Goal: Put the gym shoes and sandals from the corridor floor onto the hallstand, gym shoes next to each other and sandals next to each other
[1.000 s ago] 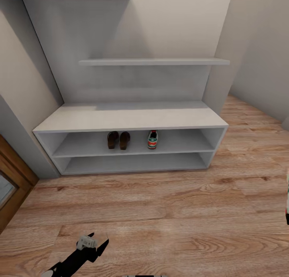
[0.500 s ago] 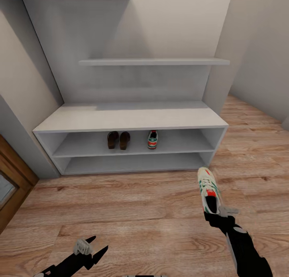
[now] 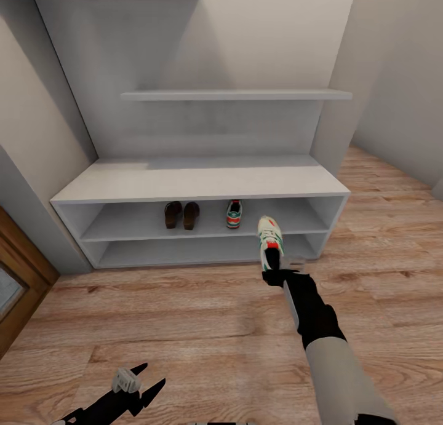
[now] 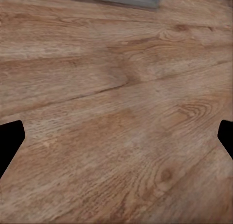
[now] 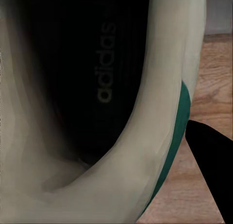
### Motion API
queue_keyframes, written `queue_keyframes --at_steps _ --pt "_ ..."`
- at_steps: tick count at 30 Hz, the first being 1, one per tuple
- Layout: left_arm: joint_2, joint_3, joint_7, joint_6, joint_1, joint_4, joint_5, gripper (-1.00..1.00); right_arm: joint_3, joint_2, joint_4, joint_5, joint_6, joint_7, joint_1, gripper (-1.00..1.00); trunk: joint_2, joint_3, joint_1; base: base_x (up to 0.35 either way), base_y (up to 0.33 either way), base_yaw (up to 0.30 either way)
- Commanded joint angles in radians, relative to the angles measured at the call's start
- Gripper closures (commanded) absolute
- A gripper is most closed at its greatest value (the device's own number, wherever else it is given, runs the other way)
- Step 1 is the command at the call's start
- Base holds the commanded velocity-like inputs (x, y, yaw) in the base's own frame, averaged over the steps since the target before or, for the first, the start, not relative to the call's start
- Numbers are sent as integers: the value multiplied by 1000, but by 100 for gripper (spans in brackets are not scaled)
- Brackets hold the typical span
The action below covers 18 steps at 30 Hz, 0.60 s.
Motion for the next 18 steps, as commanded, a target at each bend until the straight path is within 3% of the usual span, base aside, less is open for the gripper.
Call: queue_keyframes --at_steps 1,18 --pt "0 1 -4 -3 -1 1 1 -100 -3 1 -3 0 6 1 -6 100 0 -1 0 0 0 0" --pt "3 3 1 -3 -1 1 2 -100 -4 1 -23 -3 7 1 -13 100 0 -1 0 0 0 0"
